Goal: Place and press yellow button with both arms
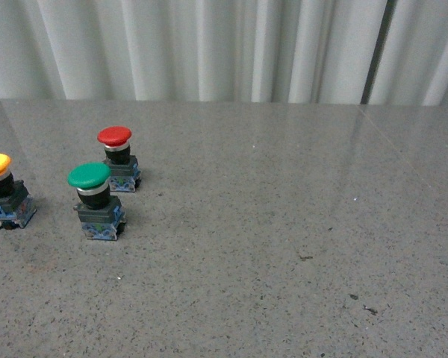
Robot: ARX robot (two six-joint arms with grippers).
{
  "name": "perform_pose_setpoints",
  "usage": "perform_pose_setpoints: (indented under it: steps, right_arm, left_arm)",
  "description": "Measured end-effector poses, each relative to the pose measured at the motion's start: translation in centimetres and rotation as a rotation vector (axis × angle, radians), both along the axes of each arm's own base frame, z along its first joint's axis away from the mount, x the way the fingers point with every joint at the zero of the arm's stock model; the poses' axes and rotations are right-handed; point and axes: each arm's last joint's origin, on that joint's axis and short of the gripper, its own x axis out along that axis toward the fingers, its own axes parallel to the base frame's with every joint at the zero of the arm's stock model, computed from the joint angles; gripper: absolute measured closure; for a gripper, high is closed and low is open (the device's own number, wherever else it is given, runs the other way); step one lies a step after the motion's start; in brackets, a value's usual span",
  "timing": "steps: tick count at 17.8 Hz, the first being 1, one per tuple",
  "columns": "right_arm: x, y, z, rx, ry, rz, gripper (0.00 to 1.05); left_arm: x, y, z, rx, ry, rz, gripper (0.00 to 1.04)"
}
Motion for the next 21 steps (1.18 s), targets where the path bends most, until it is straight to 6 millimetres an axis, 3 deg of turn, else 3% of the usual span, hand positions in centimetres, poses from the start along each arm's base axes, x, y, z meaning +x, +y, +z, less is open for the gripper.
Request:
perform_pose_setpoints:
  steps: [21]
  right_arm:
    - [0.00,0.00,0.00,0.000,0.000,0.000,0.07]
  left_arm:
    - [0.00,0.00,0.00,0.000,0.000,0.000,0.07]
